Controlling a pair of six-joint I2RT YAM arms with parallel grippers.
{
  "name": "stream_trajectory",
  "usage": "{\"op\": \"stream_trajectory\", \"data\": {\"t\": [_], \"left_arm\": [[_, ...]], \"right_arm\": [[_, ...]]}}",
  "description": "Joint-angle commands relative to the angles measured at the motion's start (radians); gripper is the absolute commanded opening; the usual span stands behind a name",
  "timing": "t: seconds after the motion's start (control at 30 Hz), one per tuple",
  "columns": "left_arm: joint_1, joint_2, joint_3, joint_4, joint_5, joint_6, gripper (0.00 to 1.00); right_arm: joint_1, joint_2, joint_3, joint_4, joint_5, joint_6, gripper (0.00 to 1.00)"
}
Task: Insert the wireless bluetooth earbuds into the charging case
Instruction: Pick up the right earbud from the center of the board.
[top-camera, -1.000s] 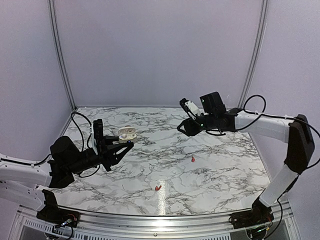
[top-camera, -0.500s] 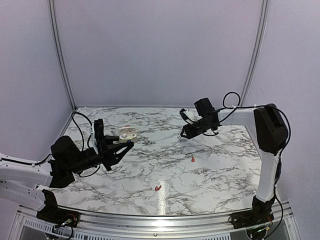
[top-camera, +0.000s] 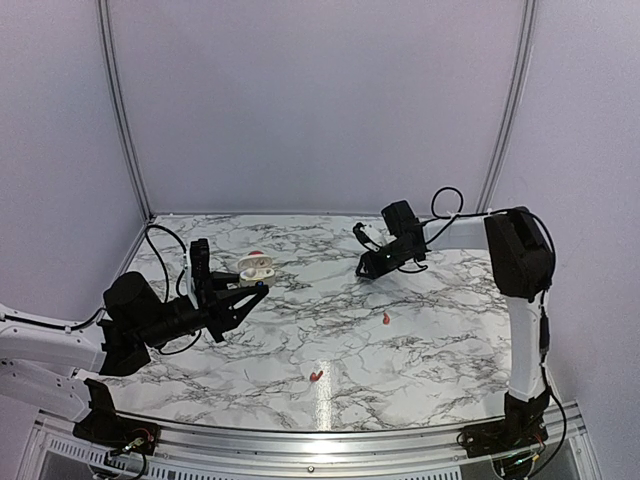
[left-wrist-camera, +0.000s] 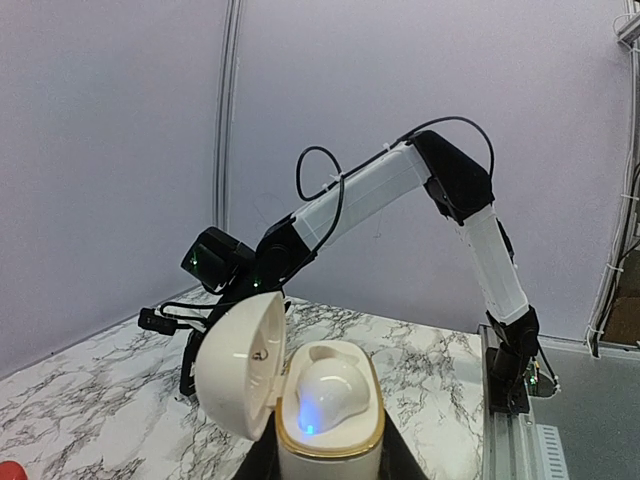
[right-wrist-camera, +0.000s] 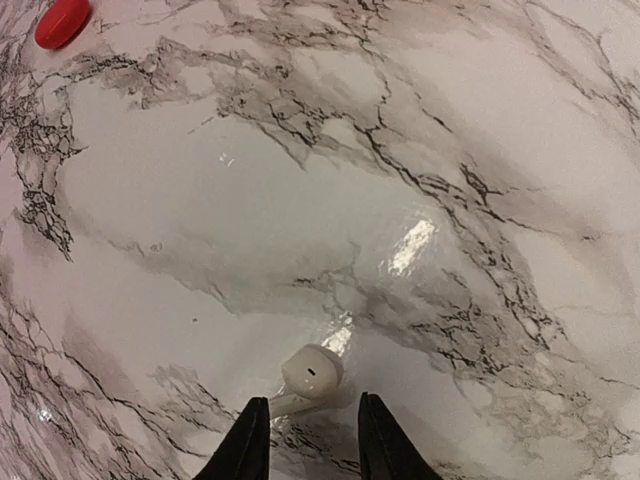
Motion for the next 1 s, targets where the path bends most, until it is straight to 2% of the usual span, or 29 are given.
{"op": "stream_trajectory", "data": {"t": [0.0, 0.77, 0.97], "left_arm": [[0.009, -0.002, 0.014, 0.035, 0.001, -0.003, 0.0], [0.02, 0.007, 0.025, 0.034, 0.015, -0.006, 0.0], [0.02, 0.005, 0.025, 0.033, 0.017, -0.009, 0.0]], "right_arm": [[0.002, 0.02, 0.044, -0.002, -0.023, -0.016, 0.31], [0.01, 0.058, 0.057, -0.021, -0.068, -0.047, 0.16], [0.038, 0.002, -0.01, -0.011, -0.052, -0.043, 0.14]]}}
